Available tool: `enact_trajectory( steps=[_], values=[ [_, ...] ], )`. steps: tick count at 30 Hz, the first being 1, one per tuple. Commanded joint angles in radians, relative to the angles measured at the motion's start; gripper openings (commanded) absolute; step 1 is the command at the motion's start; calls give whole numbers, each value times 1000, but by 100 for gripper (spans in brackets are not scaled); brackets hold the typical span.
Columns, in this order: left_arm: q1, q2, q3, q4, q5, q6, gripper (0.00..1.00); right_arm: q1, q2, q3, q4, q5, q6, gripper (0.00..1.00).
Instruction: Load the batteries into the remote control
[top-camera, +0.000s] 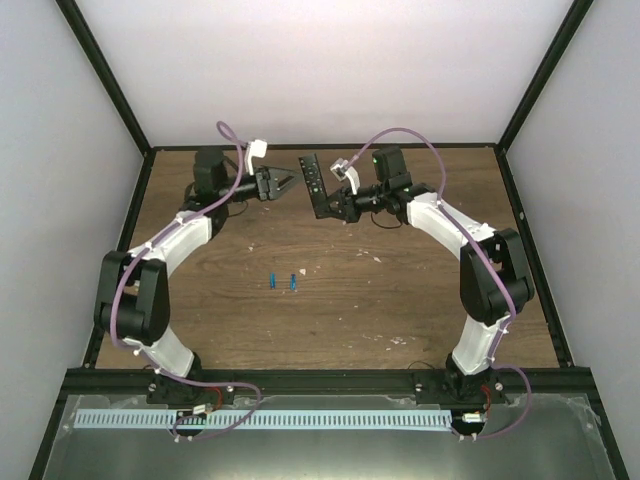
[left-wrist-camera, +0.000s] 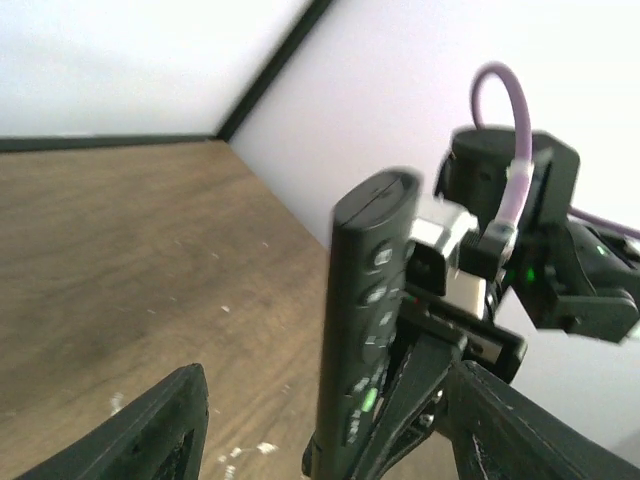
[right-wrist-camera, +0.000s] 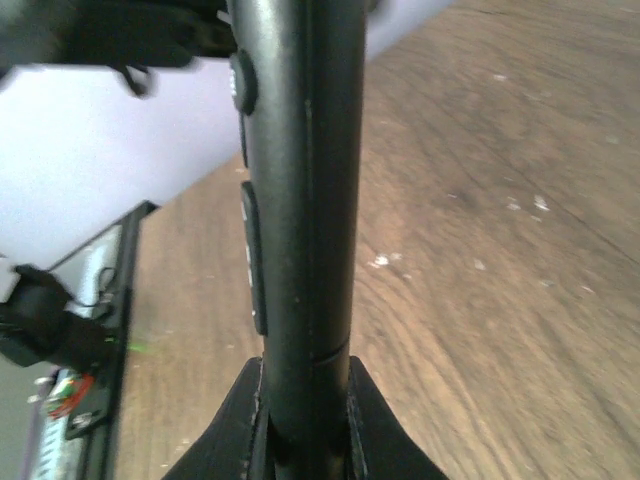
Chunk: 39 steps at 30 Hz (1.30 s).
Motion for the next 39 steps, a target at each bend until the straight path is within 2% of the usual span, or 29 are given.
enact_trajectory(
  steps=[1, 5, 8, 9, 12, 16, 19, 26, 32, 39],
  values=[
    [18, -119, -39, 38, -186, -31, 66, 4, -50, 41, -51, 225, -46, 1],
    [17, -177, -58, 9, -354, -131, 68, 34, -76, 53, -82, 485, -95, 1],
    [17, -180, -15, -115, -459, -250, 68, 92, -96, 51, -78, 711, -162, 1],
    [17, -168, 17, -202, -488, -270, 69, 111, -102, 46, -67, 774, -184, 1],
    [19, -126, 124, -374, -509, -343, 69, 170, -106, 27, -7, 991, -235, 1],
    [20, -101, 124, -406, -499, -486, 68, 245, -100, -25, 131, 1236, -345, 1],
    [19, -103, 112, -440, -518, -527, 68, 284, -81, -41, 211, 1368, -421, 1],
    [19, -128, 73, -436, -528, -603, 68, 333, -47, -122, 409, 1526, -617, 1],
    [19, -124, 51, -407, -522, -649, 68, 340, -13, -167, 503, 1555, -705, 1],
    [8, -88, 31, -360, -497, -704, 67, 354, -1, -201, 601, 1562, -734, 1]
  ],
)
